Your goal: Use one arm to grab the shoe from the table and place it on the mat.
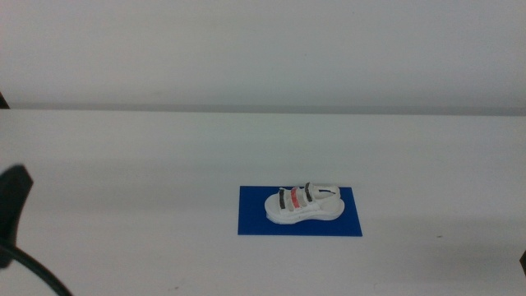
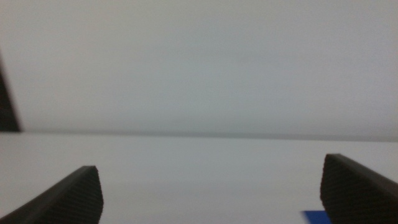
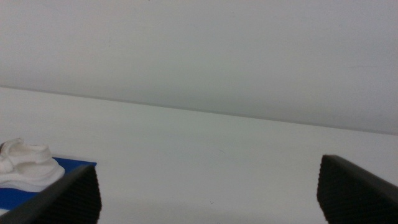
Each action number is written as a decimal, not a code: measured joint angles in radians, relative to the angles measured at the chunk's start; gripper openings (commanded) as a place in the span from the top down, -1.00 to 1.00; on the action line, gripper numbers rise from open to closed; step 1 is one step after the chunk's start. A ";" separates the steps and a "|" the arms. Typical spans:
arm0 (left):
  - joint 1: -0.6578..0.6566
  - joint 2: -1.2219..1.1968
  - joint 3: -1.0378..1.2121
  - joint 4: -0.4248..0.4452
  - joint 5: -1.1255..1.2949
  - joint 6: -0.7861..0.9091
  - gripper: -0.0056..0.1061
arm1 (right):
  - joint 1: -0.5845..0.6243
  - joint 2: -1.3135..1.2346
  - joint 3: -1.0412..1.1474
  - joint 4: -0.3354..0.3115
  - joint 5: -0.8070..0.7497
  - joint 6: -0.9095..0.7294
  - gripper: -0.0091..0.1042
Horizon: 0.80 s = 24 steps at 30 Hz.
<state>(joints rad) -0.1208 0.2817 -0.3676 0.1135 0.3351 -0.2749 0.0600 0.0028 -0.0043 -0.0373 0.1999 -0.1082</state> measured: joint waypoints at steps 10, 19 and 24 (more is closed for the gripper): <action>0.138 -0.143 0.253 -0.042 -0.209 0.111 -0.78 | 0.000 0.000 0.000 0.000 0.000 0.000 -0.80; 0.150 -0.274 0.364 -0.040 -0.219 0.115 -0.78 | 0.000 0.000 0.000 0.000 0.000 0.000 -0.80; 0.150 -0.276 0.364 -0.013 -0.213 0.115 -0.78 | 0.000 0.000 0.000 0.000 0.000 0.000 -0.80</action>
<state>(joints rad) 0.0295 0.0053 -0.0032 0.1010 0.1223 -0.1602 0.0600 0.0028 -0.0043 -0.0373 0.1999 -0.1082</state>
